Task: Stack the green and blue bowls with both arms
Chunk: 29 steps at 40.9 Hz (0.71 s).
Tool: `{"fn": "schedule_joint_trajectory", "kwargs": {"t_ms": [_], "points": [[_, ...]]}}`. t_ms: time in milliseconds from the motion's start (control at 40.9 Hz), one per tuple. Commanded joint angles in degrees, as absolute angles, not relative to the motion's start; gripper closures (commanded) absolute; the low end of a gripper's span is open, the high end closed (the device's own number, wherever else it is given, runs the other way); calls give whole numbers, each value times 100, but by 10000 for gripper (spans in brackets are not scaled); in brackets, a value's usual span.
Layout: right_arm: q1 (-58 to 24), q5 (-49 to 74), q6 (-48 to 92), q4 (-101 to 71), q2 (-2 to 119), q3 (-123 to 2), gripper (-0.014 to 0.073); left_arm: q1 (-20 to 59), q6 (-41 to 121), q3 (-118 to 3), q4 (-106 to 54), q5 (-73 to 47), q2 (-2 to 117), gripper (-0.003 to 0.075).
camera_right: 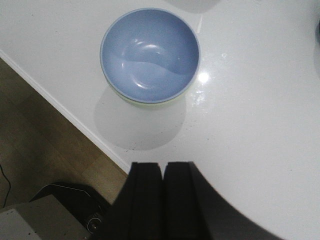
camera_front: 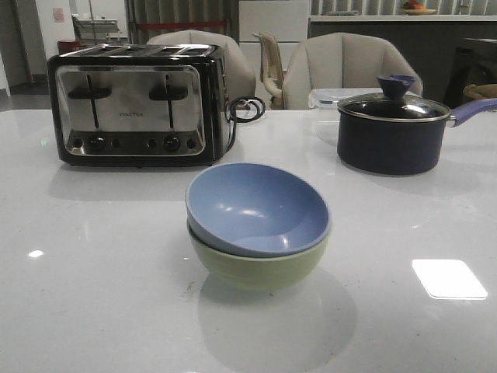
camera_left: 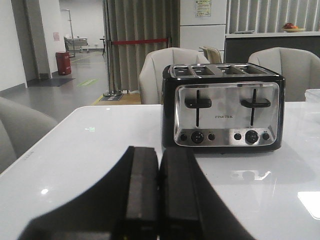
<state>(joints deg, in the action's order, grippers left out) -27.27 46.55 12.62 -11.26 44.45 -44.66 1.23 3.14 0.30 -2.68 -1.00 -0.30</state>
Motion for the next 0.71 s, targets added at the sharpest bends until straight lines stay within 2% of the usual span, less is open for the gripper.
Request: {"fn": "schedule_joint_trajectory", "kwargs": {"t_ms": [0,220,366,684], "points": [[-2704,4316,1295,-1163,4402,-4624,547,125,258,59,-277,362,-122,621],[-2704,4280,1295,-1163,4385,-4594,547,125,258,59,-277,362,-122,621],[-2456,3841,1295,-792,3891,-4268,547,125,258,59,-277,362,-122,621],[-539,1910,1295,-787,1347,-2185,547,125,258,59,-277,362,-122,621]]}}
